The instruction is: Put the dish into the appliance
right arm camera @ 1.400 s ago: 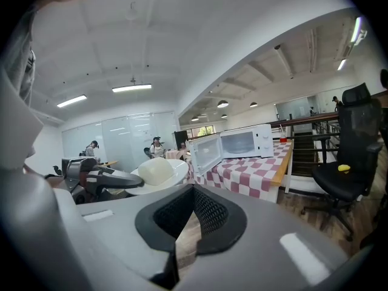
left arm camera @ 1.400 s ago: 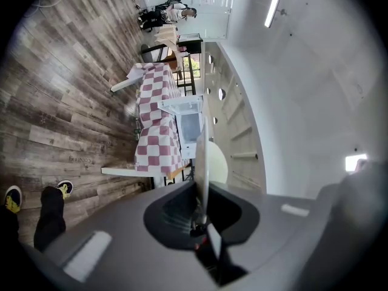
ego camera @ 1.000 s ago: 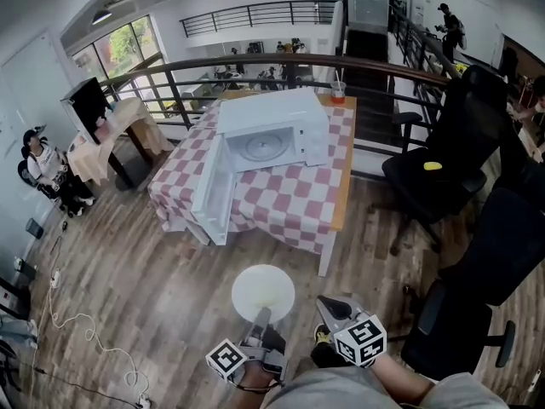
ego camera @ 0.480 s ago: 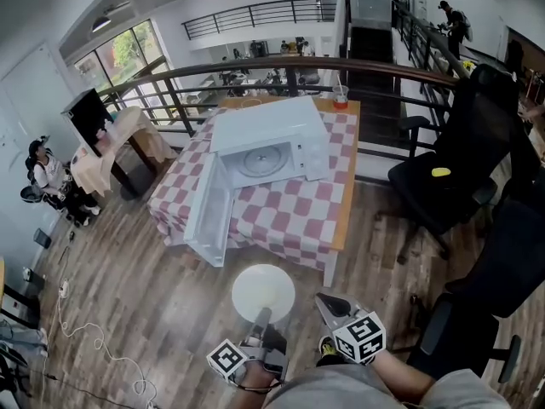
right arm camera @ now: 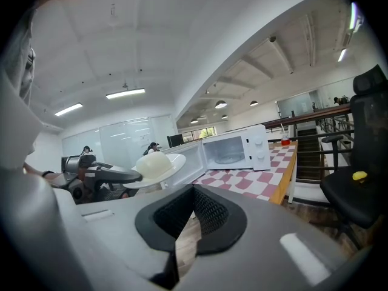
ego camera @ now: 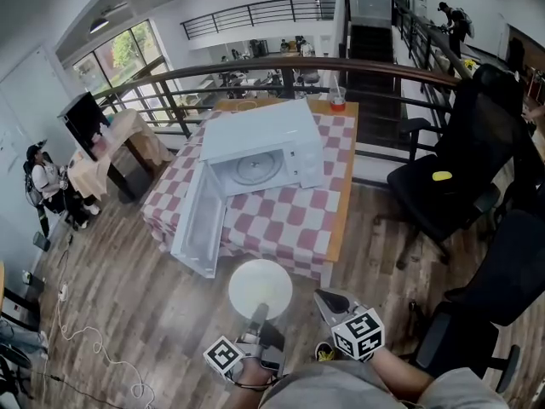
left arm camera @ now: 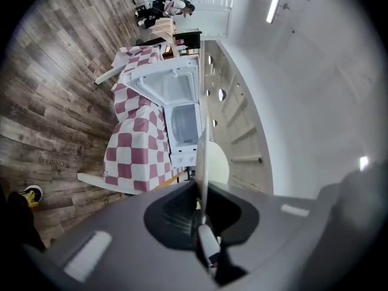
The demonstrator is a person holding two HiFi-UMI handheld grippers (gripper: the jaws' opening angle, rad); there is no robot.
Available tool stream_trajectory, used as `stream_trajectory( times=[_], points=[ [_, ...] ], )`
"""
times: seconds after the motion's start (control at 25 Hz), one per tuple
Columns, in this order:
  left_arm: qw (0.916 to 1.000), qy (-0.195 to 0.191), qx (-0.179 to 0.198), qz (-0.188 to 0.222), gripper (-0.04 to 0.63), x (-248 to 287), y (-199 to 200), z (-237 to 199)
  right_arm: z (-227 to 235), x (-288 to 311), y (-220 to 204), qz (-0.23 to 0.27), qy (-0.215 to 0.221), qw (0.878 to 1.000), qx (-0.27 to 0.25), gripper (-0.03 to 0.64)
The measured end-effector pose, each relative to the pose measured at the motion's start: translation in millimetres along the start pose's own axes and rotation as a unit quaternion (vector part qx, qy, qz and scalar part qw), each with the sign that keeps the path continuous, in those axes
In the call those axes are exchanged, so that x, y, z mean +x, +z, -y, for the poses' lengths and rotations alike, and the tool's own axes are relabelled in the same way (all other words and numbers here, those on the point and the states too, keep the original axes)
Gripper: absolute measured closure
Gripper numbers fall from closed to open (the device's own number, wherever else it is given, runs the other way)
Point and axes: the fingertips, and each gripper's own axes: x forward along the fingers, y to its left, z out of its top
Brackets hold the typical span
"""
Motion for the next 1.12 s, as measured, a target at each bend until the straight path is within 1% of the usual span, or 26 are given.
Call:
stream_trajectory(
  times=[0.2,0.48,0.68,0.84,1.12],
  points=[
    [1.0000,0.002,0.001,0.004,0.566,14,4,1,12,12,5,-0.003,0.005,1.000,0.001,0.617],
    [0.9998,-0.005,-0.001,0.020,0.568,23,12,5,13,29,10,-0.005,0.025,1.000,-0.007,0.618],
    [0.9996,0.000,-0.004,0.029,0.568,26,17,3,12,34,9,-0.009,0.034,0.999,-0.010,0.617],
    [0.9996,-0.005,-0.004,0.027,0.568,32,17,6,15,36,9,-0.011,0.035,0.999,-0.011,0.617],
    [0.9998,-0.002,0.001,0.018,0.568,42,16,3,22,40,10,-0.013,0.031,0.999,-0.013,0.617]
  ],
)
